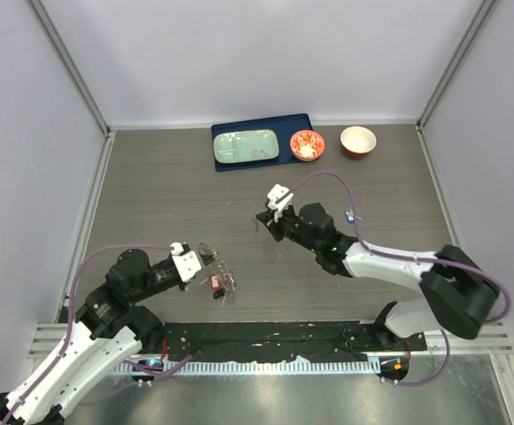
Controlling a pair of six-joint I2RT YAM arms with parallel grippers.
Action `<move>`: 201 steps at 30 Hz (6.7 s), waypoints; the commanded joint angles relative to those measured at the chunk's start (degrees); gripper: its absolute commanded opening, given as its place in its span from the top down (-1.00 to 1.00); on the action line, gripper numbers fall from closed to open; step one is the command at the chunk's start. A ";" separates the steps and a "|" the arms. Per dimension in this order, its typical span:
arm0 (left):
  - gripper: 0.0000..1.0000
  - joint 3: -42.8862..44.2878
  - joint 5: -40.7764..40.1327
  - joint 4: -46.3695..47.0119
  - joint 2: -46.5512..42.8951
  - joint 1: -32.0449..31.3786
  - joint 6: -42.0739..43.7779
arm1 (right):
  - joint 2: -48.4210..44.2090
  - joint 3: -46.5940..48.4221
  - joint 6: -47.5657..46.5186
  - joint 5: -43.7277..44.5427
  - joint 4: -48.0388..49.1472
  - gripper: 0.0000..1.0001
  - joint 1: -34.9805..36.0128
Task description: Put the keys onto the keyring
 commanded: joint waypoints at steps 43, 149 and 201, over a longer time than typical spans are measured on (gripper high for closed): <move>1.00 13.39 23.65 1.35 28.73 0.29 19.23 | -24.25 -0.74 -21.58 -11.57 -26.66 0.99 15.21; 1.00 7.50 20.94 10.05 27.42 -0.15 11.23 | -18.89 0.23 -20.61 -2.87 -23.50 0.99 18.72; 1.00 6.80 20.32 11.90 26.63 0.20 9.74 | -20.03 -0.21 -19.56 -3.31 -22.71 0.99 18.72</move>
